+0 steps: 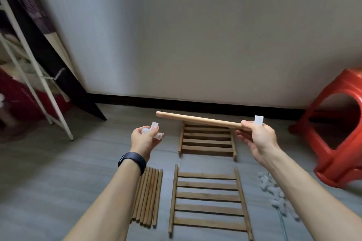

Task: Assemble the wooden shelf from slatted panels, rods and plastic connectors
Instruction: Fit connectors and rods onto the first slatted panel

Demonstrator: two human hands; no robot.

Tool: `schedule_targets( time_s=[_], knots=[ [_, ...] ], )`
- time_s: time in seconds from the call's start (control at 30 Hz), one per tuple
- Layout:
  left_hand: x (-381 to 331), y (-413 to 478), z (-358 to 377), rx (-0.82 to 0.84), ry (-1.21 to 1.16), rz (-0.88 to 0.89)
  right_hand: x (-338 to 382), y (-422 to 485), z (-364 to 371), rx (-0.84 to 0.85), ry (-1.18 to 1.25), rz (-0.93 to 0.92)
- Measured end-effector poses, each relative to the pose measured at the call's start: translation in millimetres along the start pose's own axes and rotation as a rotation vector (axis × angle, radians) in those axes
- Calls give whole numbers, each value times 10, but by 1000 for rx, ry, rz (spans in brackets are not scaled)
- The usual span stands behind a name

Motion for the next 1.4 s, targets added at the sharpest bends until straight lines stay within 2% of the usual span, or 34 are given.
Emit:
schedule_targets(
  time_s=[0.4, 0.67, 1.07, 1.27, 1.4],
  knots=[
    [98, 265, -216, -136, -8, 38, -66, -16, -79, 58, -64, 51],
    [30, 210, -211, -133, 14, 44, -62, 4, -108, 101, -67, 37],
    [52, 199, -272, -73, 85, -93, -70, -16, -130, 182, -102, -13],
    [62, 209, -344, -92, 278, -176, -82, -10, -125, 256, -112, 11],
    [43, 137, -318, -26, 166, -176, -111, 18, -145, 218, -113, 45]
  ],
)
Point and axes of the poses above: each hand's wrist, its own y-axis towards the middle knuckle, its own z-axis out of the palm, x = y × z, the point moved 4 cm from there along y, towards the middle knuckle, and after that the axes turned 9 degrees about y, right-handed, at the moved point
